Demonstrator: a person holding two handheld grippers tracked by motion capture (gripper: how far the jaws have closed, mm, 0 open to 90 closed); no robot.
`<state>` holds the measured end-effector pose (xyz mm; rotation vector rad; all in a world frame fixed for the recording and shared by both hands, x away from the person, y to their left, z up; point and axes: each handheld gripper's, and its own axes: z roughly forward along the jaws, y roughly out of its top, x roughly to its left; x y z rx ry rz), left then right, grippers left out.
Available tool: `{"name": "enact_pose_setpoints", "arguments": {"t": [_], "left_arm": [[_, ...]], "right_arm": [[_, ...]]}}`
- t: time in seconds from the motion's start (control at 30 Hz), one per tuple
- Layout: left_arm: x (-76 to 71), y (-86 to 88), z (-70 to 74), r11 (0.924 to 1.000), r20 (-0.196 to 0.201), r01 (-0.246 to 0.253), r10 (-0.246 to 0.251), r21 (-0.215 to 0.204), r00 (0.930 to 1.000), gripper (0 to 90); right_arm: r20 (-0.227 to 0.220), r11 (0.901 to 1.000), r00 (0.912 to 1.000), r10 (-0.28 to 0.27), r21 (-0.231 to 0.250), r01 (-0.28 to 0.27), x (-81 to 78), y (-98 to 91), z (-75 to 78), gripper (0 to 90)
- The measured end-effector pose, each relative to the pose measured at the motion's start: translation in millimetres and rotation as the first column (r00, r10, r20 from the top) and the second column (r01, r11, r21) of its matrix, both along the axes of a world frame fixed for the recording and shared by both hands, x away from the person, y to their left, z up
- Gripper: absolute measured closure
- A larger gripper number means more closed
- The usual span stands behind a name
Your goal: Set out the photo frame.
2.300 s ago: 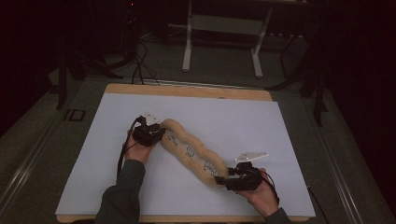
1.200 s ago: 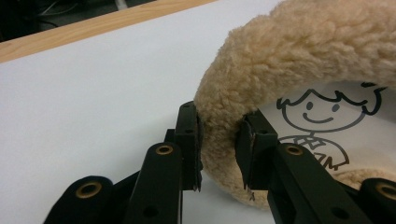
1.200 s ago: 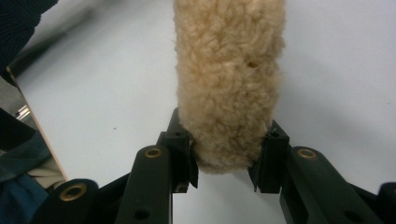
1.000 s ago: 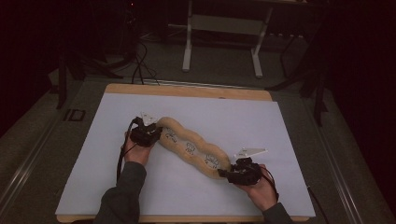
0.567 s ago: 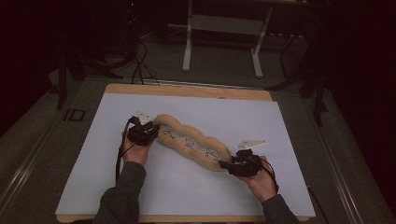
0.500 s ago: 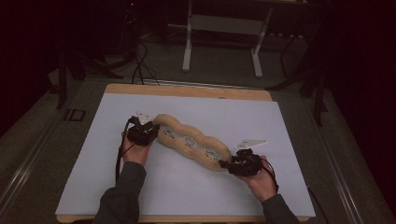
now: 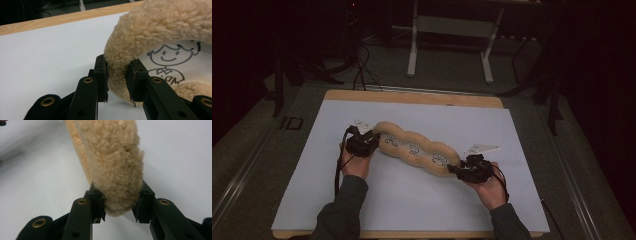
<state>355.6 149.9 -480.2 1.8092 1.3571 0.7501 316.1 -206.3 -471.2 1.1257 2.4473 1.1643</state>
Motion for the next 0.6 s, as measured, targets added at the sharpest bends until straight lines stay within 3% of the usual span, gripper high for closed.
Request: {"name": "enact_pose_setpoints", "arguments": {"t": [0.6], "left_arm": [[-6.2,3.1,3.0,0.9989,0.008,-0.046,0.046,-0.01,0.9989,73.3]], "right_arm": [[0.025,0.9991,0.9988,-0.043,0.004,0.043,20.5,1.0,4.6,64.9]]}}
